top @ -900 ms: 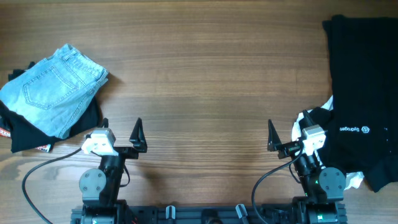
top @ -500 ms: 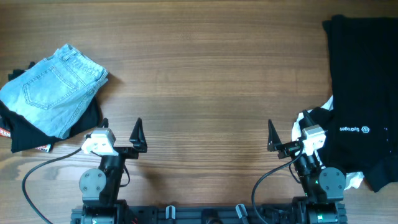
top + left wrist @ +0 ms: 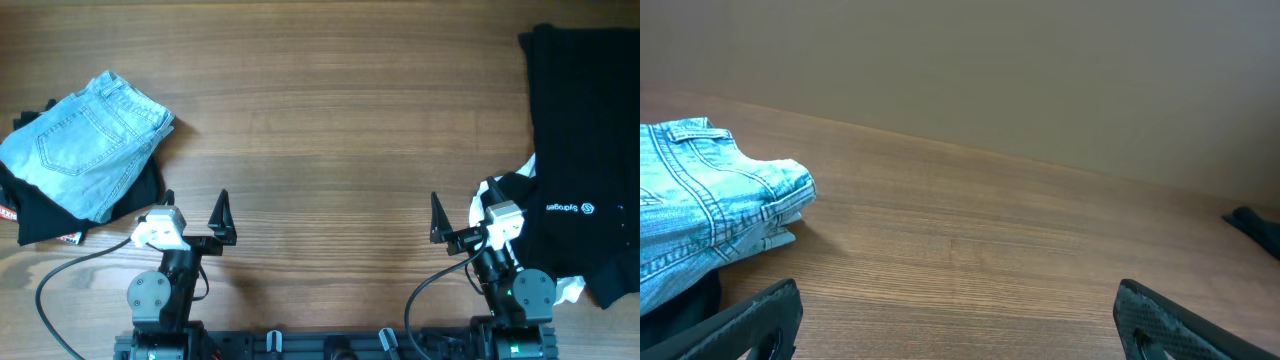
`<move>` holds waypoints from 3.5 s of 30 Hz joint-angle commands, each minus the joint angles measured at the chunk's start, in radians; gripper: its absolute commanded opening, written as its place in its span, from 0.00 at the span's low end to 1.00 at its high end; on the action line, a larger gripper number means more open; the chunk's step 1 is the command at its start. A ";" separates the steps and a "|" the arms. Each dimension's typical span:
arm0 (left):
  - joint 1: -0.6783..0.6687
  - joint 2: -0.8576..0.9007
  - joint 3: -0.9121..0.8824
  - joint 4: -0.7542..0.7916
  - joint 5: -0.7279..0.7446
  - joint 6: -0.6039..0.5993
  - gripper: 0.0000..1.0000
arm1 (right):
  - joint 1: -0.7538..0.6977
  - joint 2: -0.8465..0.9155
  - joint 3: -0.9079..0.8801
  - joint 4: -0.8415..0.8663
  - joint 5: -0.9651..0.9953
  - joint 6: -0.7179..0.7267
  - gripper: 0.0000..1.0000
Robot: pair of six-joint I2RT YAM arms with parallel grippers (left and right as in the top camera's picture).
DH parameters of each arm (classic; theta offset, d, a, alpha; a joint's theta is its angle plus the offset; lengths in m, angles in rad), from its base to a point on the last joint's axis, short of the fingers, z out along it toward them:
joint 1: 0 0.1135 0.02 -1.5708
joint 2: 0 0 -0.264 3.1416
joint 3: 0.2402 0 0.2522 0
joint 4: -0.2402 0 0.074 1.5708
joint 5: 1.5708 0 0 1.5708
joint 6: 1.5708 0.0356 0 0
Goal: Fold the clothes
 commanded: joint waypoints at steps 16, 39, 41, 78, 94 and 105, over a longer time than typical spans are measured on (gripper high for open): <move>-0.006 -0.001 -0.006 0.000 0.005 0.020 1.00 | 0.006 -0.004 0.000 0.002 0.006 -0.061 1.00; -0.006 0.863 0.628 -0.402 0.035 -0.003 1.00 | -0.045 1.062 0.759 -0.492 0.224 0.059 1.00; -0.006 0.884 0.628 -0.406 0.035 -0.003 1.00 | -0.051 1.127 0.759 -0.507 0.354 0.116 0.96; -0.006 0.892 0.628 -0.394 0.035 -0.003 1.00 | -0.124 1.245 1.085 -0.689 0.353 0.091 0.04; -0.006 0.892 0.628 -0.393 0.035 -0.003 1.00 | 0.309 1.499 1.310 -0.700 -0.267 0.172 0.08; -0.006 0.892 0.628 -0.198 0.066 -0.003 1.00 | 0.464 1.648 1.310 -0.423 0.172 0.276 1.00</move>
